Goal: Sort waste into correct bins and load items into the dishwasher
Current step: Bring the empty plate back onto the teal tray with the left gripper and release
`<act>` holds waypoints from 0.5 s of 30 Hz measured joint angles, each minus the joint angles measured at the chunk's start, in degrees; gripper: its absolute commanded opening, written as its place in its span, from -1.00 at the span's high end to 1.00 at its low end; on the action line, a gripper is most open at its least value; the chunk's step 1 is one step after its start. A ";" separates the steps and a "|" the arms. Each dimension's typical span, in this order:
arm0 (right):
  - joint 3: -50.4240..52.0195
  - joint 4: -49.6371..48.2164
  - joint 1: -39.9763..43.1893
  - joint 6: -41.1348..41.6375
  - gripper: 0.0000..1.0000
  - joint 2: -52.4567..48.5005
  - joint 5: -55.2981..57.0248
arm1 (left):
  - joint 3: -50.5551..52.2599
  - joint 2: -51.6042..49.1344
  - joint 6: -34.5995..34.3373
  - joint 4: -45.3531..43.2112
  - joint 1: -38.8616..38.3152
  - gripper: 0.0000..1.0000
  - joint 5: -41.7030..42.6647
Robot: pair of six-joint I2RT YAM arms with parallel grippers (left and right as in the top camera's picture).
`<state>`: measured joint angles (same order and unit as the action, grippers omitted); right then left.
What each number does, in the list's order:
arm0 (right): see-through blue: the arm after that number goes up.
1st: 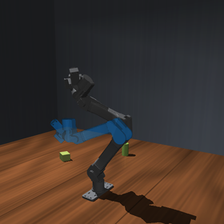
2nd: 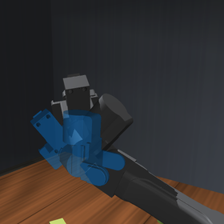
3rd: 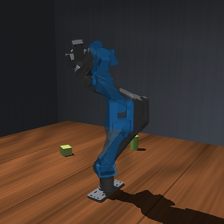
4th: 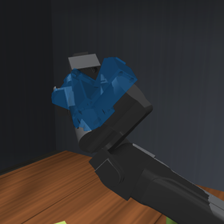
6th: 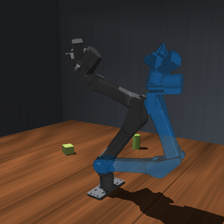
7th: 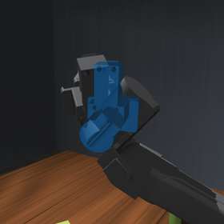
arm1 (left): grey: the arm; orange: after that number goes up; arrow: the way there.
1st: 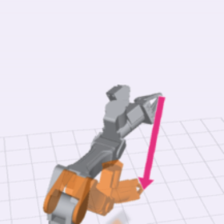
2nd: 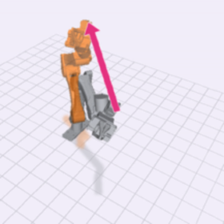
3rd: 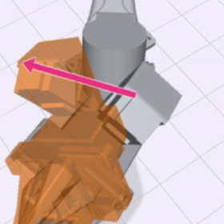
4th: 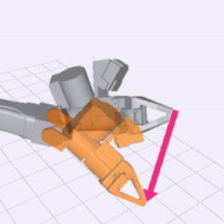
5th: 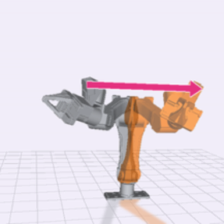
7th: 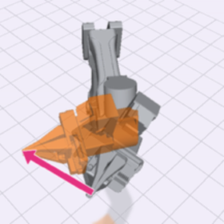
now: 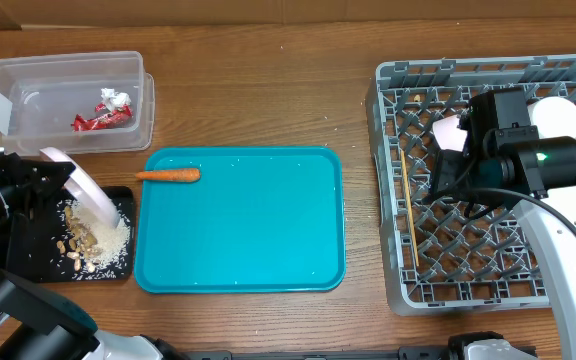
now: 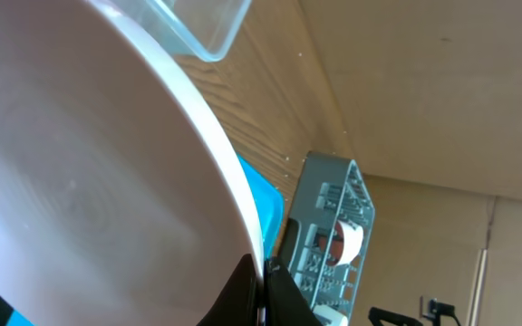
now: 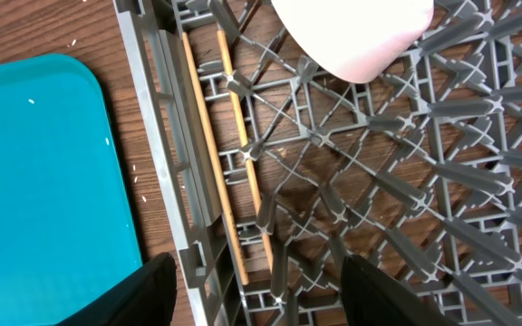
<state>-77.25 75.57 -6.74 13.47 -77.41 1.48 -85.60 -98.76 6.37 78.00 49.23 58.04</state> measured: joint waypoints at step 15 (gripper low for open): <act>0.00 -0.07 0.02 0.00 -0.22 0.00 0.02 | 0.00 0.17 0.11 2.58 -9.20 0.92 -0.87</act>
<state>-77.25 75.50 -6.72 13.47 -77.41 1.50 -85.60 -98.59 6.48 80.58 40.03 57.17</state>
